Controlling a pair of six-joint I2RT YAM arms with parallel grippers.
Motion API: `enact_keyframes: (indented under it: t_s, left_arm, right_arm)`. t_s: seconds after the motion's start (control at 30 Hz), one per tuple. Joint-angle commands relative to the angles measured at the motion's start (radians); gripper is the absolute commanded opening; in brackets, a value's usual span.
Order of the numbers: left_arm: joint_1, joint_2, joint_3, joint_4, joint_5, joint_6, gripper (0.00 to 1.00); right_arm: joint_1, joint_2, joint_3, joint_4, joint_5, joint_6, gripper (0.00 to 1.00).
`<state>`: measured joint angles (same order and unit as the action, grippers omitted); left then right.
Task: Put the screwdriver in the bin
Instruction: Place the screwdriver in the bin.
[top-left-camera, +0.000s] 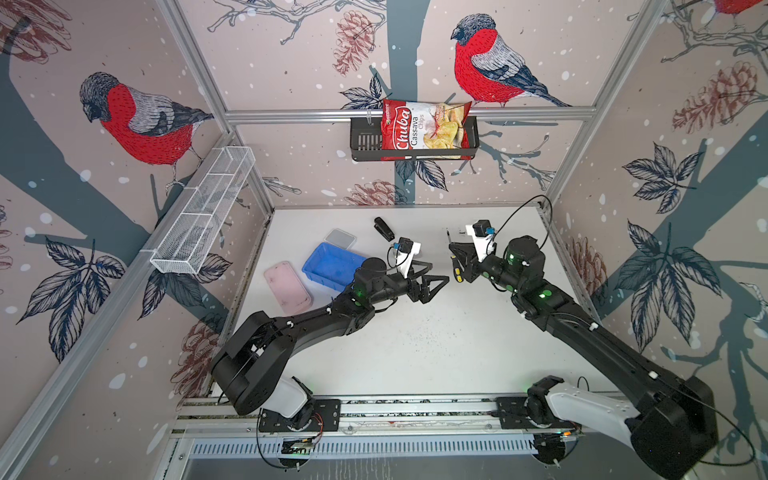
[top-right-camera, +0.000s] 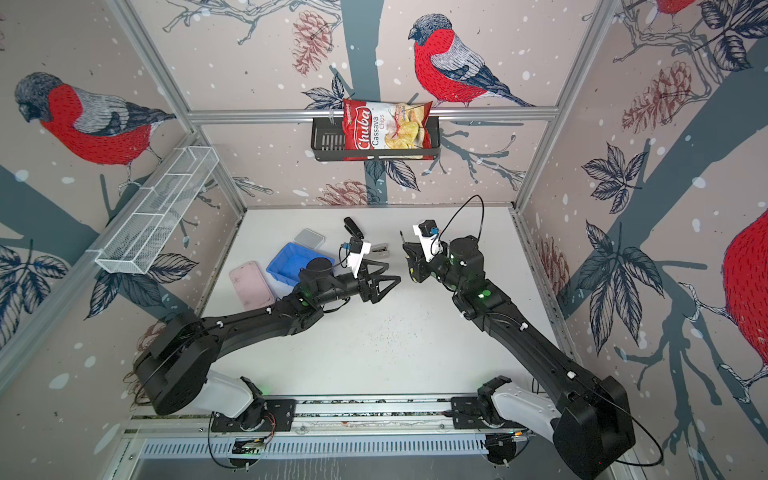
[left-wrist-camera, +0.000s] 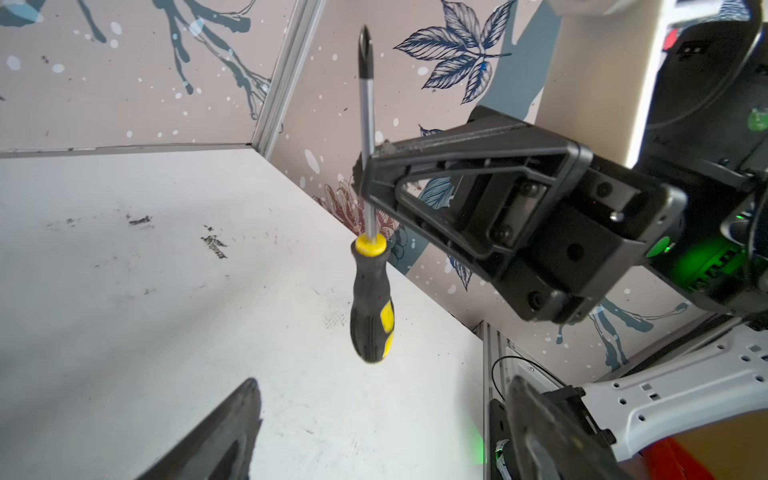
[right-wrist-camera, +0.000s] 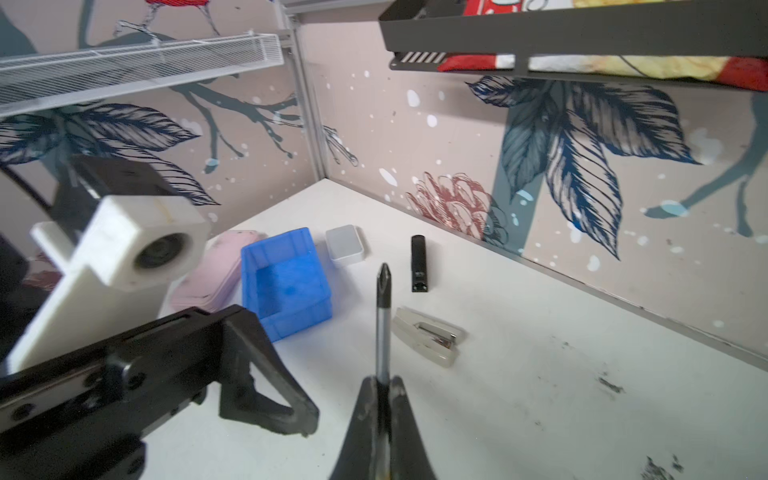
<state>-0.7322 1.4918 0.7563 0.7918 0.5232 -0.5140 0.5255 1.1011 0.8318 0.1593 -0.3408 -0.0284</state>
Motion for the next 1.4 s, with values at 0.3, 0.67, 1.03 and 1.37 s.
enact_keyframes:
  t_s: [0.3,0.67,1.03,1.37]
  left_arm:
    - [0.002,0.034,0.036,0.116,0.068,-0.02,0.59]
    - [0.002,0.058,0.041,0.155,0.084,-0.06,0.36]
    - [0.002,0.059,0.043,0.157,0.093,-0.06,0.06]
    - [0.004,0.034,0.011,0.172,0.028,-0.049,0.01]
  right_arm:
    - [0.022,-0.002,0.0,0.171,-0.174,0.061,0.0]
    - [0.053,0.022,0.005,0.155,-0.195,0.039,0.0]
    - [0.059,0.023,0.009,0.132,-0.172,0.019,0.02]
    - [0.059,0.007,0.021,0.119,-0.147,0.002,0.64]
